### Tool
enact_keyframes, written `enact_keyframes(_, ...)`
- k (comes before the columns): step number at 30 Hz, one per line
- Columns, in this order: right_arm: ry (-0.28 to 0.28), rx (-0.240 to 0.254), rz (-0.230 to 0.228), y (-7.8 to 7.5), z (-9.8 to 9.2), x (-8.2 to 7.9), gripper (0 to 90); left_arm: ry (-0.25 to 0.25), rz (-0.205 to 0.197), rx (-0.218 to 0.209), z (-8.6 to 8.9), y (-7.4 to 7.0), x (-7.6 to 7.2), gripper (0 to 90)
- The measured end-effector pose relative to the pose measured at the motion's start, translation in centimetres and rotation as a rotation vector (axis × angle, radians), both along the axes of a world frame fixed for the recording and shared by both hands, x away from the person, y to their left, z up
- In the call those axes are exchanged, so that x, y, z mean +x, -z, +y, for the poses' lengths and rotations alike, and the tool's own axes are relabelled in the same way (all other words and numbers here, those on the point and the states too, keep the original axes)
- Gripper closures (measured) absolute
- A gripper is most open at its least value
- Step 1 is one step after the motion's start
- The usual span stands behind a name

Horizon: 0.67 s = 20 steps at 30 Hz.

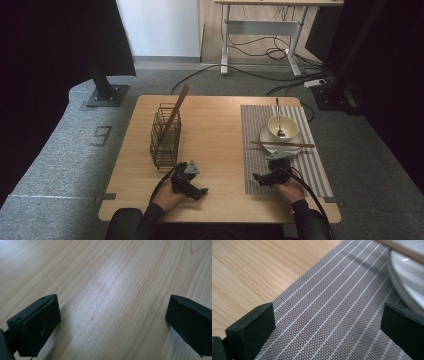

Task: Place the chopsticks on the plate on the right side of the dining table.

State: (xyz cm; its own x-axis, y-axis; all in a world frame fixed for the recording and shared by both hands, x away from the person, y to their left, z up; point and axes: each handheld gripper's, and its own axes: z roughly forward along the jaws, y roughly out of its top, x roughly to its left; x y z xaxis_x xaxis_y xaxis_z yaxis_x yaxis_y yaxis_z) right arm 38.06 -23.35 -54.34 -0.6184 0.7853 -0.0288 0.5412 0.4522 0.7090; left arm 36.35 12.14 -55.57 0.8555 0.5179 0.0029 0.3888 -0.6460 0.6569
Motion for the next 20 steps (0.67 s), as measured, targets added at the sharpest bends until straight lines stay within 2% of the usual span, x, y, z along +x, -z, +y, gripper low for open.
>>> enact_keyframes(6, -0.018, -0.021, 0.010, 1.2, 0.5, 0.3, 0.0, 0.000, 0.000, 0.000, 0.0, 0.0, 0.0, 0.0)
enact_keyframes(11, -0.010, 0.031, 0.001, 1.8, 0.3, 0.3, 0.0, 0.000, 0.000, 0.000, 0.0, 0.0, 0.0, 0.0)
enact_keyframes(20, -0.011, 0.032, 0.001, 1.8, 0.3, 0.3, 0.0, 0.000, 0.000, 0.000, 0.0, 0.0, 0.0, 0.0)
